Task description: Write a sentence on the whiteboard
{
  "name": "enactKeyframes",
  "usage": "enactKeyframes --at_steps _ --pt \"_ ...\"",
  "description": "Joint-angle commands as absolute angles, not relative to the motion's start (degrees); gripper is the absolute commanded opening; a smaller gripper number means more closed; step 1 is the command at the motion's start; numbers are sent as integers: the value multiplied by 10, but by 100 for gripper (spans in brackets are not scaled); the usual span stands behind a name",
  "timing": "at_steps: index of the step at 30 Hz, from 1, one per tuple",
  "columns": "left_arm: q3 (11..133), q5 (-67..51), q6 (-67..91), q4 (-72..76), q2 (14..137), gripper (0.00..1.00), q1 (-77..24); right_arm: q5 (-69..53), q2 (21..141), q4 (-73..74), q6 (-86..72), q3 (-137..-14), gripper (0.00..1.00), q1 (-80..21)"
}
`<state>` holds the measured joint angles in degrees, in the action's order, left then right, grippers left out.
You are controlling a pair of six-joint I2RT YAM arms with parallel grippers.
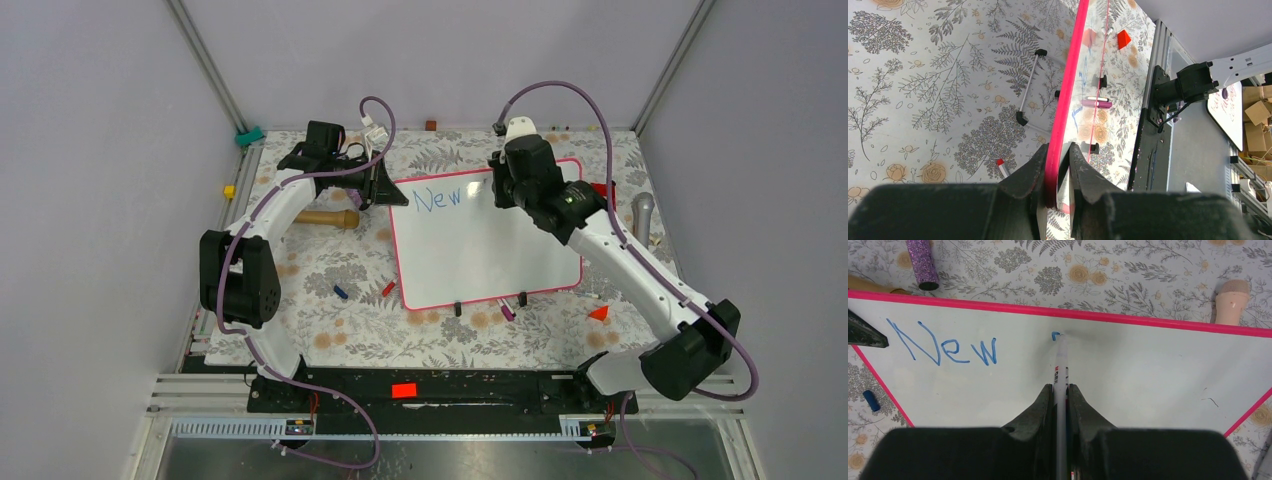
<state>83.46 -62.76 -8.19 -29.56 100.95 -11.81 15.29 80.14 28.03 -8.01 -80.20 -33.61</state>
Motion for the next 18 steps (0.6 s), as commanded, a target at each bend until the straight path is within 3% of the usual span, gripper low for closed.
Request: enactKeyframes --at_steps 1,18 --pt "828 -502 -170 -320 1017 8 -131 136 769 280 -84 -797 0 -332" --pt "830 -507 -171 -320 1015 8 -131 112 787 289 -91 -783 0 -332"
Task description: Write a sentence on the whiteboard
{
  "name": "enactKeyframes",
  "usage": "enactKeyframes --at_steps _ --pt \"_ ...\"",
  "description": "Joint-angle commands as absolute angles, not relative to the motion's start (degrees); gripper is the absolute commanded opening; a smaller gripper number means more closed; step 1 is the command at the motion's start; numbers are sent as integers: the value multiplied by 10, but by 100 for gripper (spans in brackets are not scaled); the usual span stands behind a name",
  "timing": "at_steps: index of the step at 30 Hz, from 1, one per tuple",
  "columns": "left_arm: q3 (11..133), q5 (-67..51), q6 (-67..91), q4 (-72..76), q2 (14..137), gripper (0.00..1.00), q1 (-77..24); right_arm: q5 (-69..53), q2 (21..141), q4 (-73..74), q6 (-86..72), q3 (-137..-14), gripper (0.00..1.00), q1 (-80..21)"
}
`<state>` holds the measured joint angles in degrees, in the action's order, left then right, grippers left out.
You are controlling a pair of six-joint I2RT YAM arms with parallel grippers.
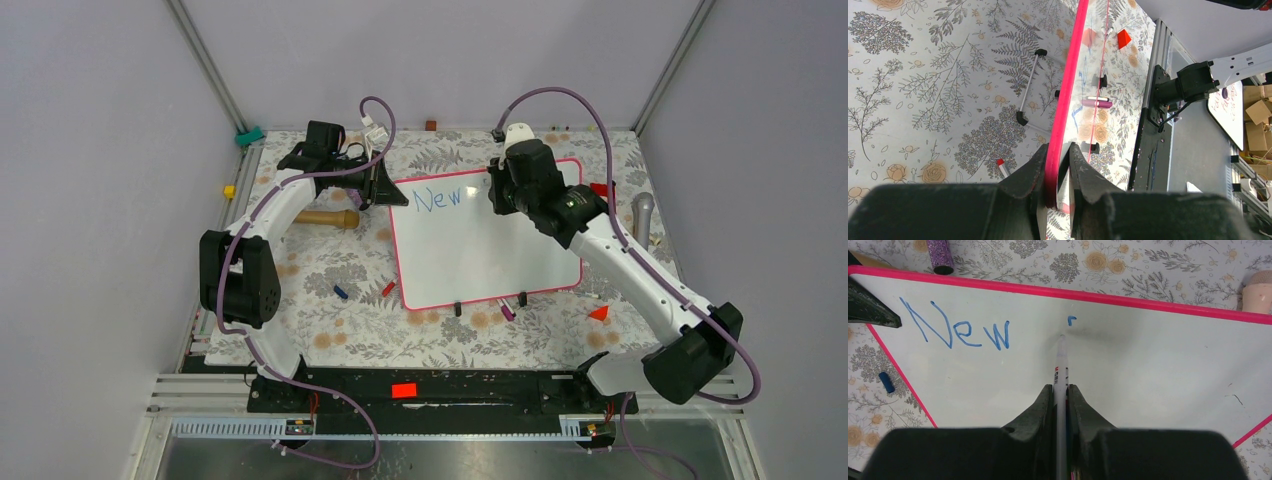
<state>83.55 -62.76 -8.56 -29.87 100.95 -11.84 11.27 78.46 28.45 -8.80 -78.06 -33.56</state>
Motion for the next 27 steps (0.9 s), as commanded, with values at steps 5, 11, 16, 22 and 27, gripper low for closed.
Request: enactKeyframes --at_steps 5,11,16,22,27 --pt "829 -507 -171 -320 1014 8 -131 117 797 290 -93 -788 0 -332" --pt "829 -506 -171 -320 1013 8 -131 156 807 307 -96 -802 0 -332" --pt "828 -506 -171 -320 1013 8 -131 179 805 313 -98 -800 0 -332" --pt "829 -506 -170 -320 1012 8 -131 170 802 314 -97 -795 0 -332" --pt "829 -507 -171 -320 1011 8 -131 146 802 318 -102 -787 0 -332"
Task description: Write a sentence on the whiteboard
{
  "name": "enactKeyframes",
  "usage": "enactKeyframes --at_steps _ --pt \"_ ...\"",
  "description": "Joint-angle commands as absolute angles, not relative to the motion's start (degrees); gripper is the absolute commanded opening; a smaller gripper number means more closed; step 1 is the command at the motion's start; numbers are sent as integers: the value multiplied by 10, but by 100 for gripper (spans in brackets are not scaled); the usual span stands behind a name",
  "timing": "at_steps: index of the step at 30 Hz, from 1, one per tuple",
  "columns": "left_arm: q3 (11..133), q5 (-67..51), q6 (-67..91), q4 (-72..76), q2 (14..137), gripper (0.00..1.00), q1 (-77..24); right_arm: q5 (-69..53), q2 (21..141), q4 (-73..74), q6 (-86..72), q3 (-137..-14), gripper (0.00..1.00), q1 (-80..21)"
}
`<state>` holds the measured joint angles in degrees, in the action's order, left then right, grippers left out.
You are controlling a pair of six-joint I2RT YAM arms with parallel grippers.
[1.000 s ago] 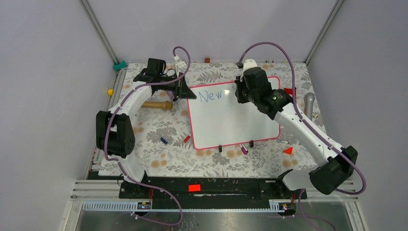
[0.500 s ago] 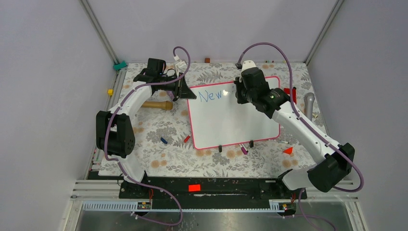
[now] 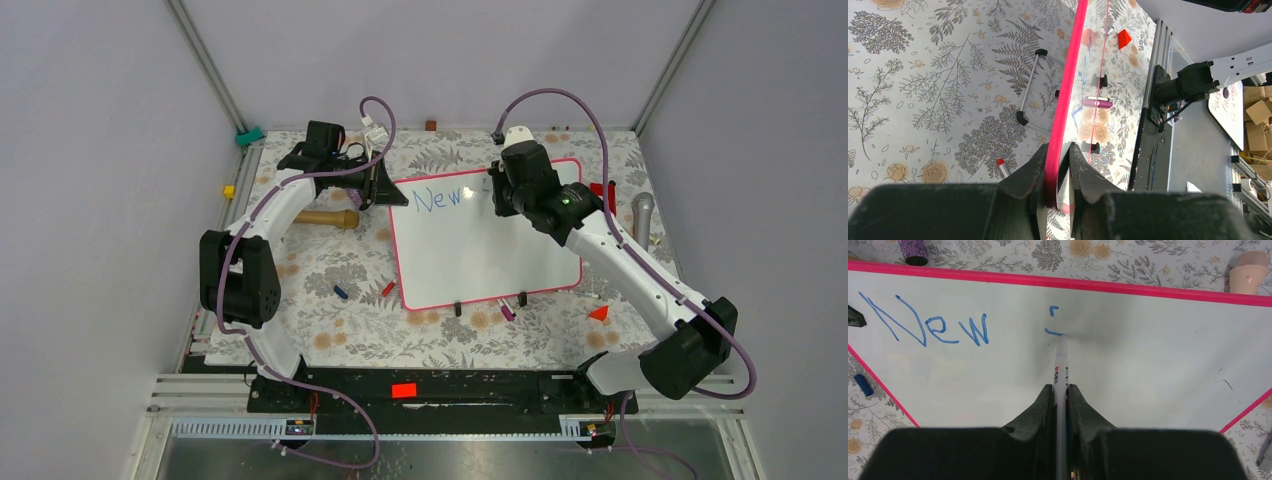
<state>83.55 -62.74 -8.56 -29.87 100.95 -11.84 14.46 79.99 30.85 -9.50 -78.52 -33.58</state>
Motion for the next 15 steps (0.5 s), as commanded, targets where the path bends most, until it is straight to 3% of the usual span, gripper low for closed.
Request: enactKeyframes --at_steps 1,15 --pt "829 -507 -171 -320 1011 8 -131 144 802 320 -102 -786 0 -332" --pt "829 -508 -170 -320 1009 8 -131 99 799 335 -108 -773 0 -334"
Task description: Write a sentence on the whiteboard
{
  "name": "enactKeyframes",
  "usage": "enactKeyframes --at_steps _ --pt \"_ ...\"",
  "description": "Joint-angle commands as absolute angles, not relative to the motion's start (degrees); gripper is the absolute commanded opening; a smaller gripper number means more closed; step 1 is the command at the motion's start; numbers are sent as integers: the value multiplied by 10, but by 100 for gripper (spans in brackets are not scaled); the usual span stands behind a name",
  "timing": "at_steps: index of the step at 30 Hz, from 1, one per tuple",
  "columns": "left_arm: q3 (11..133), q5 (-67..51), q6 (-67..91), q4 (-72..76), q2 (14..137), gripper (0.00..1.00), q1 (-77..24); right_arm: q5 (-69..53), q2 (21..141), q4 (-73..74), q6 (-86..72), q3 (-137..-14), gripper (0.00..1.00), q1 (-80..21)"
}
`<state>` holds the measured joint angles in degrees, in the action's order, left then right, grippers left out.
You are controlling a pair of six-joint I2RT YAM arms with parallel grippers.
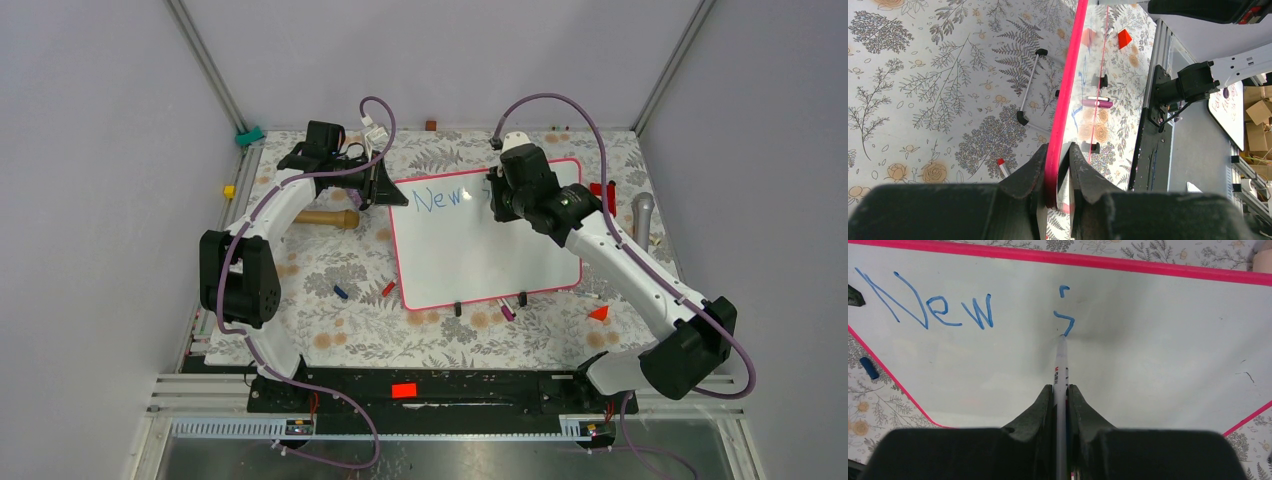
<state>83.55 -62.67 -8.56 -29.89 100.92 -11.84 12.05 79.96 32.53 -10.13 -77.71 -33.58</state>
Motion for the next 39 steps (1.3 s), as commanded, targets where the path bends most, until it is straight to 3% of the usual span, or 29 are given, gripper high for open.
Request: enactKeyframes --at_steps 1,39 --pt "829 -508 -171 -320 1009 8 -131 99 799 334 -108 -773 0 -334" --pt "829 -502 -171 -319 1011 8 -131 118 779 335 -83 -816 0 -334"
